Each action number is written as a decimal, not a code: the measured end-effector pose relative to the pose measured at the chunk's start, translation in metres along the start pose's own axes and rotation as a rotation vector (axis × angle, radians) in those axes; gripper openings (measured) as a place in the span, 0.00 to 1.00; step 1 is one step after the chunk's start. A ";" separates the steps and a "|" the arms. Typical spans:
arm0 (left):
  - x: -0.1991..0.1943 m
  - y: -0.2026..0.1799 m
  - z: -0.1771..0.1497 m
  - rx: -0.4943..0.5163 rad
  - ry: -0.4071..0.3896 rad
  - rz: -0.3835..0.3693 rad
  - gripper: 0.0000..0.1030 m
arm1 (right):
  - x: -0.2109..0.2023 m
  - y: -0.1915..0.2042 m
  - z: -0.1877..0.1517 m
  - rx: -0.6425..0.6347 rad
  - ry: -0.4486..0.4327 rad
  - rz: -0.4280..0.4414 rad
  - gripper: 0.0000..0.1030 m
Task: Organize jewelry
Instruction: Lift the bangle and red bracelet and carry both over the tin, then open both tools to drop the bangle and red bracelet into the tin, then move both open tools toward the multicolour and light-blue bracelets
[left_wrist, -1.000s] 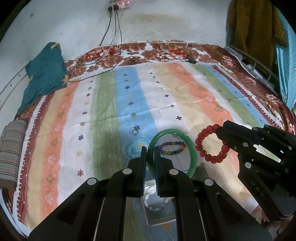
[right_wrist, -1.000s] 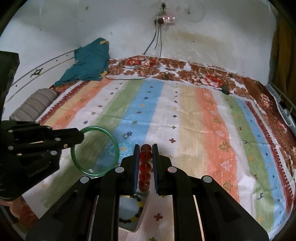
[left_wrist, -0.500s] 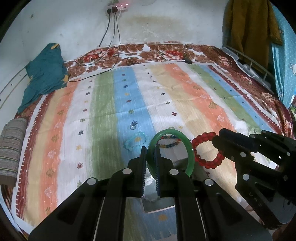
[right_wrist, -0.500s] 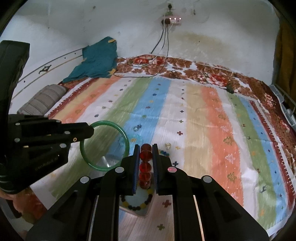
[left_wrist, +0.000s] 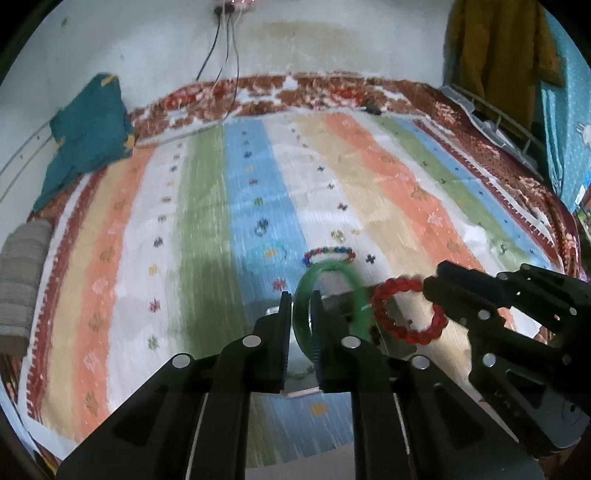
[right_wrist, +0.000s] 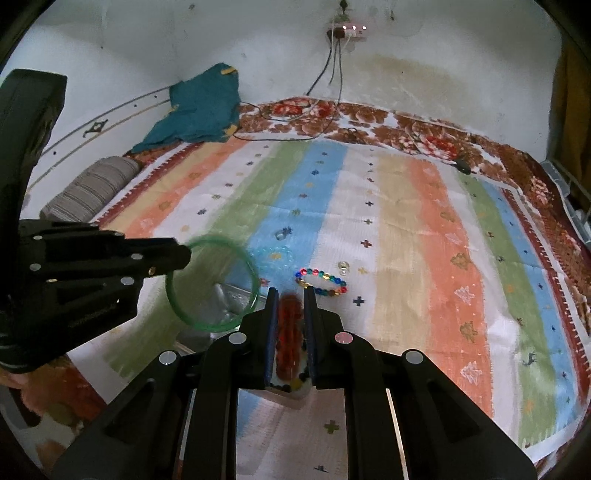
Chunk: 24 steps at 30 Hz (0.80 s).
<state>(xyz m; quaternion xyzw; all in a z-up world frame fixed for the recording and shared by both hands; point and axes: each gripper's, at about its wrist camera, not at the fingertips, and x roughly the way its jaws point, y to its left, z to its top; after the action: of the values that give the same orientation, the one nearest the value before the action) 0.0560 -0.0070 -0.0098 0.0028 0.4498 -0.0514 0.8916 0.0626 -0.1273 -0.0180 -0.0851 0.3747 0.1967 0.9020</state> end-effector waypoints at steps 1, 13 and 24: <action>0.001 0.001 0.000 -0.005 0.003 0.007 0.20 | 0.000 -0.001 0.000 0.001 0.002 -0.008 0.27; 0.002 0.020 0.008 -0.072 -0.009 0.034 0.40 | 0.019 -0.028 0.007 0.072 0.043 -0.029 0.47; 0.019 0.034 0.019 -0.112 0.016 0.046 0.51 | 0.040 -0.037 0.011 0.104 0.097 -0.027 0.60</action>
<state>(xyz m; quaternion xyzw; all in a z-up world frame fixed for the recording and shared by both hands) 0.0858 0.0236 -0.0155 -0.0363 0.4590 -0.0059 0.8877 0.1111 -0.1462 -0.0386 -0.0525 0.4265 0.1605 0.8886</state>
